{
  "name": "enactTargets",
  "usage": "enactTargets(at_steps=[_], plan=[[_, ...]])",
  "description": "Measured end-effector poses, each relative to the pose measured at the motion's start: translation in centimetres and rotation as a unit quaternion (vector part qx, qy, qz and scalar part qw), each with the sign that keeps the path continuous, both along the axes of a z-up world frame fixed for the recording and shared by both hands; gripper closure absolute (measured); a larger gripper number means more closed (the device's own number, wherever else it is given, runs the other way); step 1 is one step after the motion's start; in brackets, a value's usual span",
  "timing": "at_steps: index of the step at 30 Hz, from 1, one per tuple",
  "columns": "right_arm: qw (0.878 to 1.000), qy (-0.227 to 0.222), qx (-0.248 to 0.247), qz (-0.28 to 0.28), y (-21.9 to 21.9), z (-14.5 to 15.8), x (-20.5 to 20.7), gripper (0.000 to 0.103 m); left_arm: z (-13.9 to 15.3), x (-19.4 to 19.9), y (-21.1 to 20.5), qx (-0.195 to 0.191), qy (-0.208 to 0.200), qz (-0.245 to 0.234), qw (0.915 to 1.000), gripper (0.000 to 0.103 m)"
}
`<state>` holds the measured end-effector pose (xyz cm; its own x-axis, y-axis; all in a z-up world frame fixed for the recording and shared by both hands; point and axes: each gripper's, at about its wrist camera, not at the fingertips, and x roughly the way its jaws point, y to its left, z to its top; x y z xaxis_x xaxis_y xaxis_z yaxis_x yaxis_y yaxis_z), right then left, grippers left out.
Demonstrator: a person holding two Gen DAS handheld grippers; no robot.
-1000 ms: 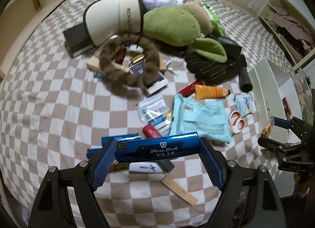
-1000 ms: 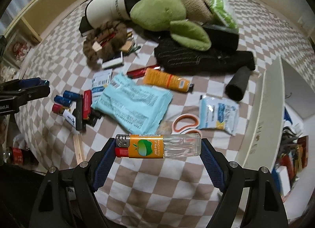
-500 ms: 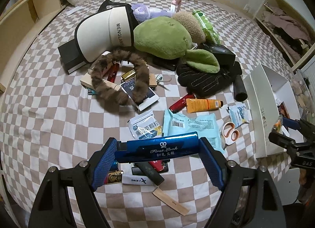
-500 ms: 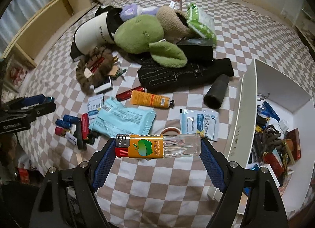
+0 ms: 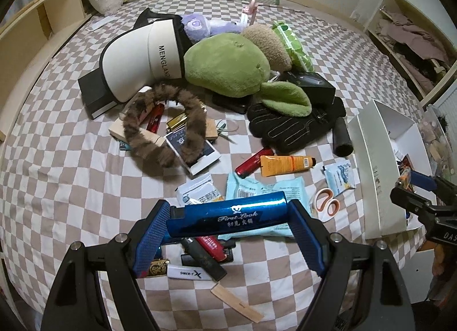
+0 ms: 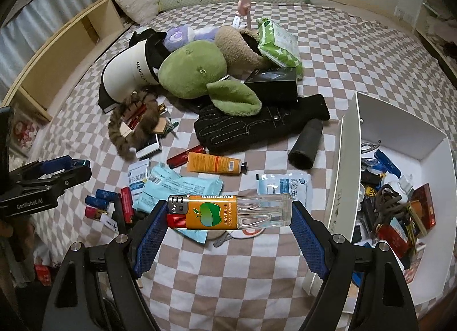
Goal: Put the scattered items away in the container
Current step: 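Carry the blue and clear lighters in both tools over the white box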
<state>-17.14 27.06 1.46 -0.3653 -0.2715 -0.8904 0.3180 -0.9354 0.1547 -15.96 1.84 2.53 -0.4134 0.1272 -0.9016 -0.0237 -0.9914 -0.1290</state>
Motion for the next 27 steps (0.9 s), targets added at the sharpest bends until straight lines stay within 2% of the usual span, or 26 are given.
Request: enactTargets(at_steps=[7,14,27], plan=[[1.000,0.005,-0.007,-0.011,0.4,0.3,-0.2,0.019,0.1,-0.3,1.4,-0.008,0.004,-0.016,0.9998,0.020],[1.000,0.007,-0.004,-0.015,1.1,0.4,-0.2,0.019,0.6,-0.8,2.6,0.000,0.010,-0.020,0.9998,0.020],[0.999,0.011,-0.017,-0.047,5.0,1.0,-0.9,0.019,0.9,-2.1,6.9,0.000,0.014,-0.047,0.9988,0.020]])
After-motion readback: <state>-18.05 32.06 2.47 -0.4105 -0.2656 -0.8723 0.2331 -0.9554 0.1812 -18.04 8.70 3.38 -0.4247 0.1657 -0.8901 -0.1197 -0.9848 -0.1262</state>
